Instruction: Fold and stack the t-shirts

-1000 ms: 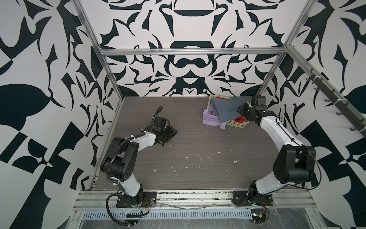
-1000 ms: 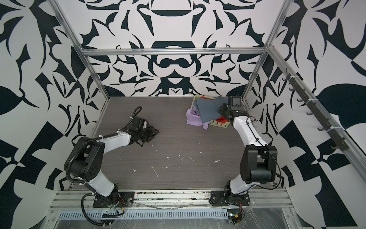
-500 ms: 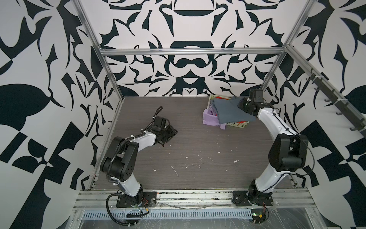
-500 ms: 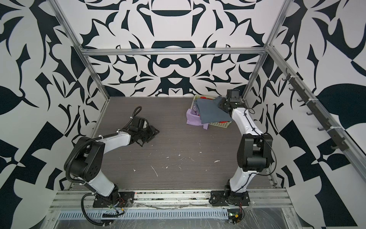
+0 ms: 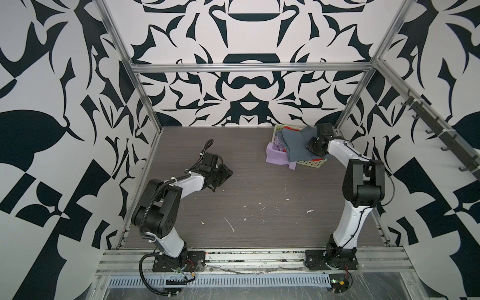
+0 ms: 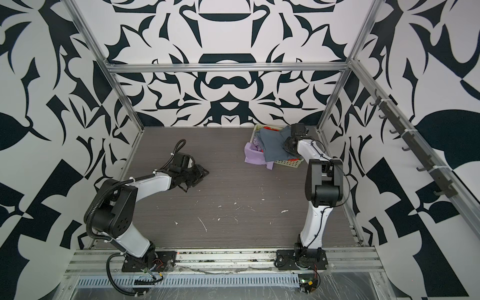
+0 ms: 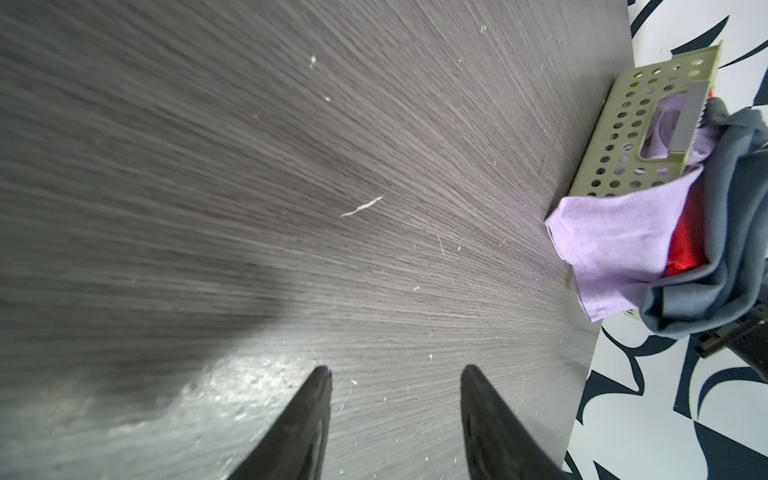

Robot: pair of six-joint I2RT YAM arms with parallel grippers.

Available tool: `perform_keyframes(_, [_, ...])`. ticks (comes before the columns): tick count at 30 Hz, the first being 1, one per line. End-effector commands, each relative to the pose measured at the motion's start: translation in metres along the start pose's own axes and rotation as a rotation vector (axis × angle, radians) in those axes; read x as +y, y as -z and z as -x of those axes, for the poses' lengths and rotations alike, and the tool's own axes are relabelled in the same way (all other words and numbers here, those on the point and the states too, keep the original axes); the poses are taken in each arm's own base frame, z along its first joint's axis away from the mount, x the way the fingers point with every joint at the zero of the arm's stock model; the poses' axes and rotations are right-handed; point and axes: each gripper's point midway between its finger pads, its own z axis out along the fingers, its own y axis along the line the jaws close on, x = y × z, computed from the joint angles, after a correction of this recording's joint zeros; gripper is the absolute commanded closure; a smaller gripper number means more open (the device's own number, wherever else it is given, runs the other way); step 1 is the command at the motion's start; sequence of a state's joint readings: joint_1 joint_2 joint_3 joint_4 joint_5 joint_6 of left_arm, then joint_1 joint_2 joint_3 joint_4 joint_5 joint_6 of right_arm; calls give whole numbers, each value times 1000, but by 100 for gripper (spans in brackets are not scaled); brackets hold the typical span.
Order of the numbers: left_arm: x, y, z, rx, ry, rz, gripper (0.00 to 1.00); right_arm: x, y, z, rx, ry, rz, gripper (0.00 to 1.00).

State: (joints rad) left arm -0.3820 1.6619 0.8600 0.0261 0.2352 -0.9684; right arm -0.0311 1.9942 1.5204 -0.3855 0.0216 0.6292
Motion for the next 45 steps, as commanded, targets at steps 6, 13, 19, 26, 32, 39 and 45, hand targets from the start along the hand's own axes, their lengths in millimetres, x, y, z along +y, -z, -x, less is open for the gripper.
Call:
perform_keyframes(6, [-7,-5,4,0,-3,-10,46,28,-32,-20,117,-22,140,77])
perform_keyframes(13, [-7,-6,4,3,-1,-13,46,12,-44,-30,110,-65,87,75])
perform_keyframes(19, [-8,-3,3,0,-4,-18,46,16,-29,-17,49,-60,107,73])
perform_keyframes(26, [-8,1,2,-11,-4,-27,47,30,-1,4,-10,-17,147,72])
perform_keyframes(32, [-8,4,2,-16,-5,-33,47,37,8,9,-22,7,178,71])
perform_keyframes(39, [-10,5,2,-19,-11,-37,46,69,61,34,-149,151,321,59])
perform_keyframes(45, [-14,3,4,-21,-19,-43,46,108,126,30,-252,406,388,43])
